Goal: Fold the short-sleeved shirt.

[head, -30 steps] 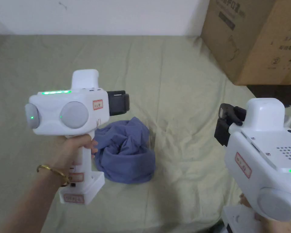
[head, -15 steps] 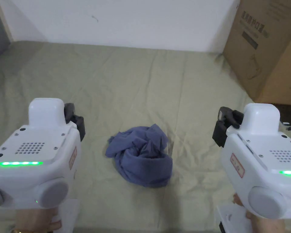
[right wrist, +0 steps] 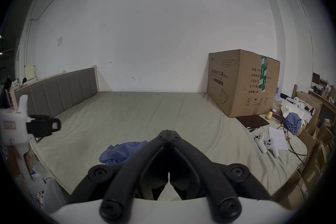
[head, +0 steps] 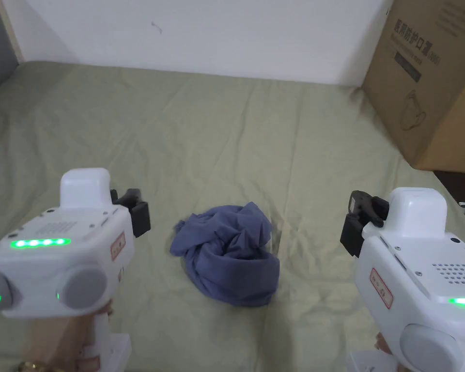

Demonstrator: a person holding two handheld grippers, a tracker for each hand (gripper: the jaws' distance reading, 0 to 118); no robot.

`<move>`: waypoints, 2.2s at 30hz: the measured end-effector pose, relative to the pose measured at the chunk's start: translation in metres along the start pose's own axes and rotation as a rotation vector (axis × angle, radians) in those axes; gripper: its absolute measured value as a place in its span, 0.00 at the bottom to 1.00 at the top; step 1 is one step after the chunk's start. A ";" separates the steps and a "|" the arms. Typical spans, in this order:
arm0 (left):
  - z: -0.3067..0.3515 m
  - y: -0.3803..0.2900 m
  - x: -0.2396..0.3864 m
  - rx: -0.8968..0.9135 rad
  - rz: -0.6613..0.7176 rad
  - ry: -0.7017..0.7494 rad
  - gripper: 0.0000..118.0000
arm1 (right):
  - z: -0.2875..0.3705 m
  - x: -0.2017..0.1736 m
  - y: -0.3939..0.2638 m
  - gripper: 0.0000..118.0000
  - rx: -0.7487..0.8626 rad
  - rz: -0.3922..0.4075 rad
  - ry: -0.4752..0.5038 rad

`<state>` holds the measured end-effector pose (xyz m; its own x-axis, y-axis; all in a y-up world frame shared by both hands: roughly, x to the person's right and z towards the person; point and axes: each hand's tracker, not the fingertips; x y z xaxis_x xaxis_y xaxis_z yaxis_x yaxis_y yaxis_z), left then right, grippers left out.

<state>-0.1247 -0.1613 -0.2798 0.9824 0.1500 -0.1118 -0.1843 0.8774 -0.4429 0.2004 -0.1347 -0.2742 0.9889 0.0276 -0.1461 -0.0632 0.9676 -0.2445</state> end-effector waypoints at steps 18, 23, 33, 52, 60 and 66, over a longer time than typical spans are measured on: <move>-0.269 0.006 0.010 -0.765 -0.014 0.026 0.82 | -0.075 0.021 -0.029 0.00 -0.193 -0.010 -0.050; -0.292 -0.005 0.027 -0.825 -0.016 -0.070 0.56 | -0.093 0.030 -0.041 0.00 -0.248 -0.041 -0.067; -0.263 0.014 0.037 -0.699 -0.009 -0.091 0.07 | -0.087 0.026 -0.037 0.00 -0.273 -0.019 -0.010; -0.186 0.030 0.005 -0.562 0.073 -0.159 0.07 | -0.168 -0.038 -0.115 0.95 -0.750 0.209 0.239; -0.182 0.016 -0.006 -0.565 0.138 -0.143 0.07 | -0.181 -0.023 -0.112 0.06 -0.770 -0.074 0.296; -0.149 0.041 -0.024 -0.458 0.315 -0.209 0.07 | -0.134 0.019 -0.042 0.05 -0.632 -0.138 0.304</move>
<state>-0.1604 -0.1972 -0.4280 0.8548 0.4986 -0.1437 -0.4176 0.4966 -0.7609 0.2037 -0.2081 -0.3950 0.9181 -0.2450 -0.3117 -0.0969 0.6238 -0.7755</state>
